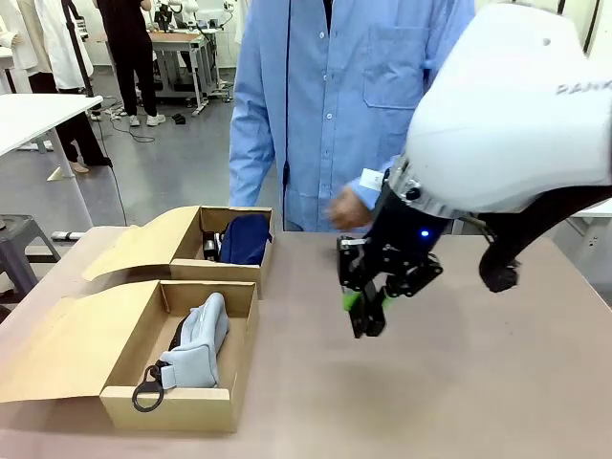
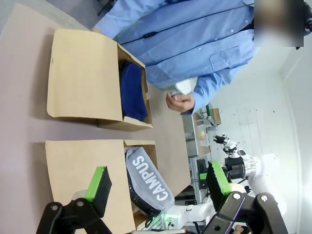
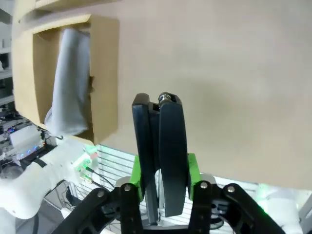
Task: Place items inside the box.
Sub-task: Pick up a Pencil pouch or Stapler and place it inside the Mailer Box closest to the robot.
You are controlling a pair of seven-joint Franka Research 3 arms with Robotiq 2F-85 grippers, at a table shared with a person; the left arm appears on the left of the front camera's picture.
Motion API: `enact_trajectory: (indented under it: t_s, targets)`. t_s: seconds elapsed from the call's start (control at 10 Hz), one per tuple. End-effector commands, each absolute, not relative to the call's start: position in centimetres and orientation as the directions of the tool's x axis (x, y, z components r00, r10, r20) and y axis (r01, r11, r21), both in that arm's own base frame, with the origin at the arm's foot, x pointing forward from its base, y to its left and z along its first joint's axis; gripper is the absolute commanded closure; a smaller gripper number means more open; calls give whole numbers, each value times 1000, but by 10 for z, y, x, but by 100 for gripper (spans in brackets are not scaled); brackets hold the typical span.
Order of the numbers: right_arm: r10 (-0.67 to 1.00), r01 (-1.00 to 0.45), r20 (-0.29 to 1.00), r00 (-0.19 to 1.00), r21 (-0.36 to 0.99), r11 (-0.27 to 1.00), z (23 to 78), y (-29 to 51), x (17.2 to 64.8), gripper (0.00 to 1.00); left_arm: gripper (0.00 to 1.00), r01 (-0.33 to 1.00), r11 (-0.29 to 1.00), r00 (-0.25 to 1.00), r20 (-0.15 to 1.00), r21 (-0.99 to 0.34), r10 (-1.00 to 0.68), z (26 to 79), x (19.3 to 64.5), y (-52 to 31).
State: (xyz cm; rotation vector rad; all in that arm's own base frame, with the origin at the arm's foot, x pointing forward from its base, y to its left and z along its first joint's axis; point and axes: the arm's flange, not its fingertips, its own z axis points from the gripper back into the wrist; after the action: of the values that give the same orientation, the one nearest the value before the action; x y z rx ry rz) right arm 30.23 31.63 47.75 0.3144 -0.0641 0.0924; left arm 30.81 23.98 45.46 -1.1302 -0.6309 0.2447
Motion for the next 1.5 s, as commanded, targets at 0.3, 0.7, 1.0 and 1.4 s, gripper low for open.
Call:
enact_trajectory:
  t_s: [0.3, 0.7, 1.0, 1.4]
  targets:
    - [217, -211, 20, 976, 343, 916, 486, 222, 321, 59, 0, 154, 416, 793, 363, -896, 489, 456, 309, 239]
    - [343, -373, 170, 924, 602, 706, 431, 89, 248, 59, 0, 154, 416, 793, 363, -896, 489, 456, 309, 239]
    - [332, -345, 147, 932, 638, 688, 393, 92, 240, 59, 0, 154, 416, 793, 363, -896, 489, 456, 309, 239]
    - [330, -339, 137, 934, 631, 698, 448, 87, 293, 59, 0, 154, 416, 793, 363, -896, 489, 456, 309, 239]
